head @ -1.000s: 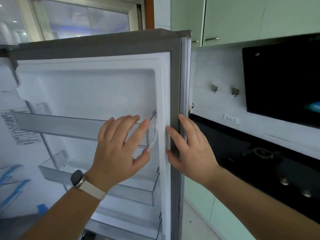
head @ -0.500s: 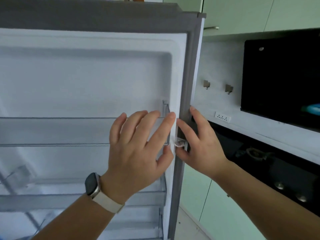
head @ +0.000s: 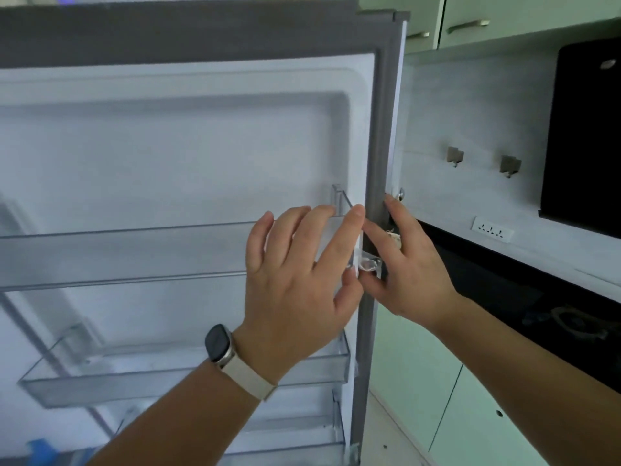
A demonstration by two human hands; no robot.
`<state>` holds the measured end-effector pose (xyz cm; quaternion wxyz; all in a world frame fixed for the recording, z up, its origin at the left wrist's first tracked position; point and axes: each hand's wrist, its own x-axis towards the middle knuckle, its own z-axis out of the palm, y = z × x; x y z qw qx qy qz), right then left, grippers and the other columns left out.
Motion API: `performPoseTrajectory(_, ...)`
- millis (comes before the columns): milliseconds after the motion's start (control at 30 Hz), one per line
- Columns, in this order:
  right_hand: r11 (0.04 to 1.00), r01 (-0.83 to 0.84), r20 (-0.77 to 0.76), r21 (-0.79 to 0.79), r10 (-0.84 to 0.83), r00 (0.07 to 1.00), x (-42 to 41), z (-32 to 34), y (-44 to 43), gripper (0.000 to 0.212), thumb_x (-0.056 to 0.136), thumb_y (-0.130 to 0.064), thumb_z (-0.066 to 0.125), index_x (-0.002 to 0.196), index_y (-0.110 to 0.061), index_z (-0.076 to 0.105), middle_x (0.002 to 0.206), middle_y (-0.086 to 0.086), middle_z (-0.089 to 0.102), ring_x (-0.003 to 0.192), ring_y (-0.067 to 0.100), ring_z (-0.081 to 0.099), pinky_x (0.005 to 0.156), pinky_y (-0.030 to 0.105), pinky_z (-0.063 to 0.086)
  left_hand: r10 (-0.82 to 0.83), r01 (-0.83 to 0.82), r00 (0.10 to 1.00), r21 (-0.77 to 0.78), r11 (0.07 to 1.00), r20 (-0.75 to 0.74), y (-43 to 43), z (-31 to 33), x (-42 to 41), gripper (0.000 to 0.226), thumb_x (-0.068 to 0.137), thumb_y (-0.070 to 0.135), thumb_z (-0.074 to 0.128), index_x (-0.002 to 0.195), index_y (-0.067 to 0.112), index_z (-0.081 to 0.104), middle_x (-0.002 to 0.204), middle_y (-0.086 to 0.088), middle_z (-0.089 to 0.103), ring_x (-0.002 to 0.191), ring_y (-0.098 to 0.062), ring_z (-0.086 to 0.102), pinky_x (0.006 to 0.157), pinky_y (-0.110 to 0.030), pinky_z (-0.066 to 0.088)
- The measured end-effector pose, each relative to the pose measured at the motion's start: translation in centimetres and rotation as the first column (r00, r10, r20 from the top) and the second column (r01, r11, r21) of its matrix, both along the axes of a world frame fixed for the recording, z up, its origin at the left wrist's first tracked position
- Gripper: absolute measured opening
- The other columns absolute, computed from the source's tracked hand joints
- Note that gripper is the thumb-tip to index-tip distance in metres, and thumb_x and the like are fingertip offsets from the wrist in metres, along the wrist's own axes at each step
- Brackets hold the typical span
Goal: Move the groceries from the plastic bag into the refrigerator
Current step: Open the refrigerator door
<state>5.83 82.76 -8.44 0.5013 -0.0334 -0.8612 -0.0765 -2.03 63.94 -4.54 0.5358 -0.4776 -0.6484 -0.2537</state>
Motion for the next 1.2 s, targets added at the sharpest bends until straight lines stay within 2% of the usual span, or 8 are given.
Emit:
performPoseTrajectory(133,0.998,-0.068,0.008,-0.009,0.068,0.998,-1.9,0.0,2.4,0.059,0.085,-0.029,0.066,0.136,-0.007,0.048,0.145,0.032,0.040,0.125,0.041,0.049,0.102,0.046,0.045,0.064,-0.065,0.998,0.009,0.998,0.006,2.0,-0.1,-0.8,0.053,0.080,0.027,0.066,0.132,0.019,0.062,0.120,-0.010,0.067,0.114,-0.029,0.055,0.108,-0.050,0.031)
performPoseTrajectory(267,0.994,-0.112,-0.008,0.003,0.112,0.994,-3.7,0.2,4.7,0.058,0.082,-0.026,0.069,0.135,-0.008,0.052,0.144,0.029,0.043,0.119,0.037,0.054,0.099,0.038,0.042,0.129,-0.129,0.991,0.002,0.992,0.016,4.0,-0.2,-1.8,0.054,0.078,0.028,0.069,0.131,0.018,0.063,0.119,-0.011,0.067,0.114,-0.030,0.054,0.108,-0.050,0.031)
performPoseTrajectory(500,0.970,-0.244,0.036,-0.014,0.244,0.969,-7.3,0.5,8.3,0.053,0.087,-0.029,0.064,0.134,-0.007,0.054,0.146,0.028,0.040,0.104,0.038,0.062,0.094,0.047,0.051,0.237,-0.234,0.969,-0.052,0.971,0.068,6.9,0.2,-3.0,0.057,0.081,0.029,0.068,0.135,0.014,0.059,0.124,-0.015,0.064,0.118,-0.033,0.053,0.111,-0.051,0.028)
performPoseTrajectory(600,0.962,-0.271,0.054,-0.016,0.272,0.961,-8.7,0.5,9.5,0.055,0.085,-0.029,0.069,0.133,-0.007,0.055,0.145,0.029,0.042,0.115,0.038,0.058,0.097,0.046,0.051,0.288,-0.281,0.954,-0.081,0.956,0.086,7.9,0.3,-3.3,0.057,0.084,0.030,0.065,0.137,0.013,0.056,0.127,-0.016,0.062,0.120,-0.035,0.053,0.111,-0.052,0.029)
performPoseTrajectory(667,0.960,-0.278,0.075,-0.024,0.279,0.957,-9.6,0.5,10.2,0.055,0.086,-0.029,0.070,0.134,-0.007,0.056,0.146,0.028,0.042,0.122,0.037,0.054,0.101,0.040,0.044,0.318,-0.309,0.943,-0.097,0.946,0.095,8.5,0.4,-3.5,0.057,0.085,0.032,0.063,0.139,0.014,0.055,0.128,-0.016,0.061,0.122,-0.035,0.052,0.111,-0.052,0.028)
performPoseTrajectory(900,0.955,-0.286,0.131,-0.075,0.294,0.947,-10.8,0.0,11.4,0.053,0.088,-0.034,0.068,0.136,-0.015,0.055,0.152,0.019,0.040,0.126,0.029,0.051,0.107,0.028,0.028,0.401,-0.384,0.911,-0.150,0.911,0.101,9.8,0.5,-4.4,0.060,0.085,0.029,0.061,0.142,0.014,0.051,0.132,-0.016,0.059,0.125,-0.035,0.050,0.112,-0.053,0.028)
performPoseTrajectory(1067,0.960,-0.256,0.228,-0.113,0.276,0.934,-10.4,0.5,11.5,0.054,0.092,-0.041,0.059,0.141,-0.020,0.049,0.157,0.012,0.035,0.130,0.028,0.050,0.107,0.032,0.036,0.418,-0.396,0.903,-0.184,0.900,0.101,10.0,0.4,-5.0,0.062,0.087,0.028,0.061,0.145,0.016,0.046,0.141,-0.016,0.054,0.134,-0.037,0.044,0.116,-0.051,0.022)
performPoseTrajectory(1200,0.978,-0.169,0.314,-0.120,0.199,0.928,-9.2,1.4,11.2,0.059,0.090,-0.039,0.063,0.142,-0.019,0.046,0.154,0.011,0.038,0.130,0.028,0.051,0.103,0.036,0.040,0.409,-0.375,0.908,-0.257,0.891,0.094,9.7,0.9,-5.1,0.061,0.090,0.036,0.047,0.147,0.015,0.043,0.147,-0.017,0.048,0.138,-0.038,0.041,0.115,-0.052,0.022)
